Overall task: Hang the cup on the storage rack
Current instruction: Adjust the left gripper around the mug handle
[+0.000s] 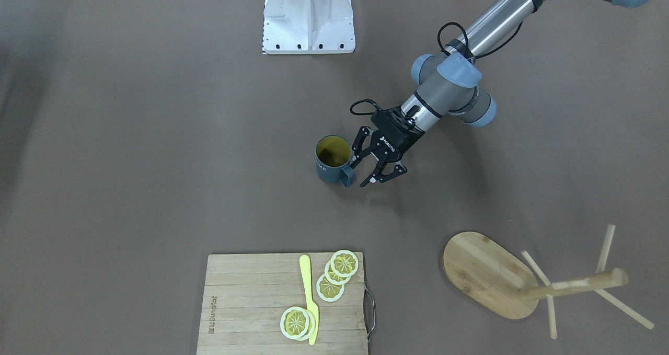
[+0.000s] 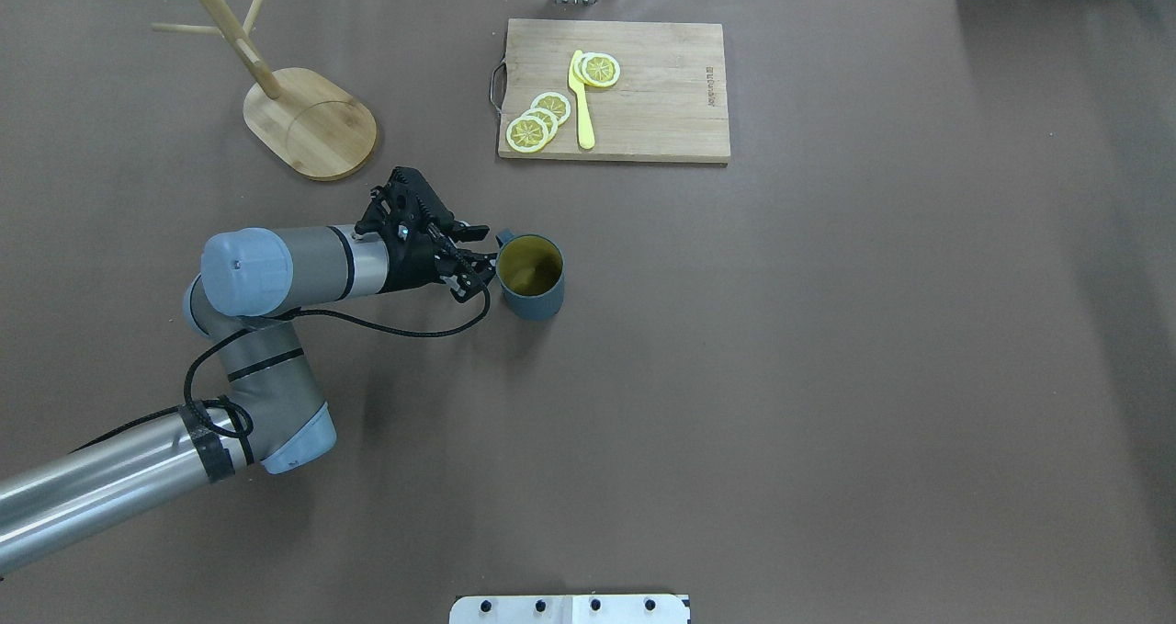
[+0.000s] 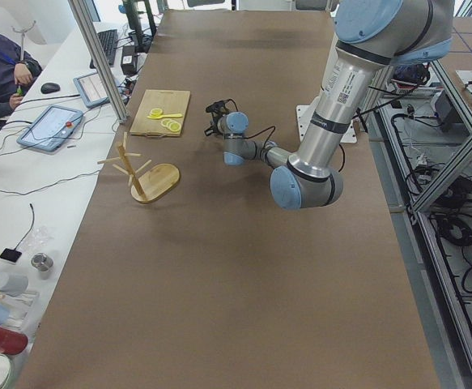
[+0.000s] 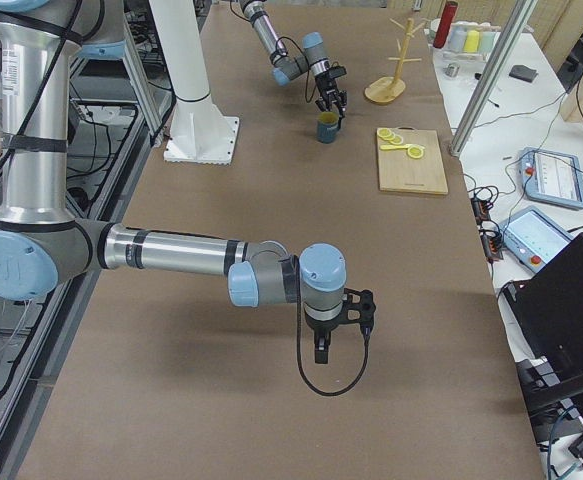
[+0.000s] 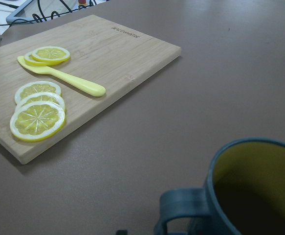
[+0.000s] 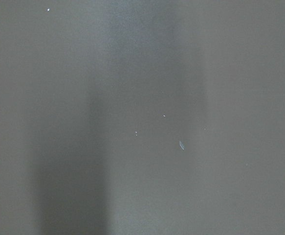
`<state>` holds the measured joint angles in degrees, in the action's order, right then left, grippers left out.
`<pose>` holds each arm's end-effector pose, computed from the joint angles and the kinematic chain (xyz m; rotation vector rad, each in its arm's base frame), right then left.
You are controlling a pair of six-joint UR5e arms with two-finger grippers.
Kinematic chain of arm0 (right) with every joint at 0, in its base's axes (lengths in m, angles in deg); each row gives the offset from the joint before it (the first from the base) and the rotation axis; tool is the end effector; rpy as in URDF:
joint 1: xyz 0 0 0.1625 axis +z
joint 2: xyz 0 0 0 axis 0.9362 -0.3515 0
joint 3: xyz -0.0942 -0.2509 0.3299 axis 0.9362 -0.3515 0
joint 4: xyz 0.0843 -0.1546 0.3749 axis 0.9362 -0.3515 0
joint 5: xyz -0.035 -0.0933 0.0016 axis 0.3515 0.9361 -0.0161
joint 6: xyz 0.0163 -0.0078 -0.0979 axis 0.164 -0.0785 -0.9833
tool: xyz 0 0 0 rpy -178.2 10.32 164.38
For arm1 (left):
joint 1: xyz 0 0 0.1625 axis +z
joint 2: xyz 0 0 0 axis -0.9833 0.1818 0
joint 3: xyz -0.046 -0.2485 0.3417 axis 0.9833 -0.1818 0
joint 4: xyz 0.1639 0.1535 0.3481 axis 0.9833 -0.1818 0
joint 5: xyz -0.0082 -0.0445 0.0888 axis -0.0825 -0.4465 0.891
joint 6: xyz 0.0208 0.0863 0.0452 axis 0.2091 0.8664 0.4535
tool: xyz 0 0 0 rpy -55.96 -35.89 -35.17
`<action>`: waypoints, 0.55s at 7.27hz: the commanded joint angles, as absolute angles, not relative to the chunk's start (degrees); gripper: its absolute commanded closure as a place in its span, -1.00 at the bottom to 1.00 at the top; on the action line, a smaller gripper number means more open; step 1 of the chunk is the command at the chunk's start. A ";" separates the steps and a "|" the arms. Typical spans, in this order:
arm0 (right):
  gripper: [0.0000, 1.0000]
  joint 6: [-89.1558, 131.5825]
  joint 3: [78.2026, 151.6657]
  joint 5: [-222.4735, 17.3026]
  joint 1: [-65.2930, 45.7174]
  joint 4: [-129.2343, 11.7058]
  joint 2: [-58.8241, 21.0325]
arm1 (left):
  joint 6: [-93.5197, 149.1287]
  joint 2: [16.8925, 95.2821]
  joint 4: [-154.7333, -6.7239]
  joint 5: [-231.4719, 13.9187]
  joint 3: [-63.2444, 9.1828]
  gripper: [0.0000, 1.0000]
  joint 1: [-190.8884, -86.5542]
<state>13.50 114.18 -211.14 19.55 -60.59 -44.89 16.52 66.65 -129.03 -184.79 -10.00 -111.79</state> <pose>0.0590 -0.4584 0.6706 0.0672 -0.7330 0.0799 0.5235 -0.4726 0.3371 1.0978 1.1264 0.5384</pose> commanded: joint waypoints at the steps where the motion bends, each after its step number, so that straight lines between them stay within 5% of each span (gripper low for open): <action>1: -1.00 13.50 114.14 -211.14 19.61 -60.59 -44.89 | 16.52 67.17 -128.98 -184.80 -9.80 -0.04 -111.78; 4: -1.00 13.50 114.22 -211.14 19.61 -60.59 -44.89 | 16.52 67.60 -128.89 -184.89 -9.54 0.03 -111.78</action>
<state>13.54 114.21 -211.14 19.59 -60.59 -44.89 16.54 67.34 -128.93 -184.88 -9.60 -111.78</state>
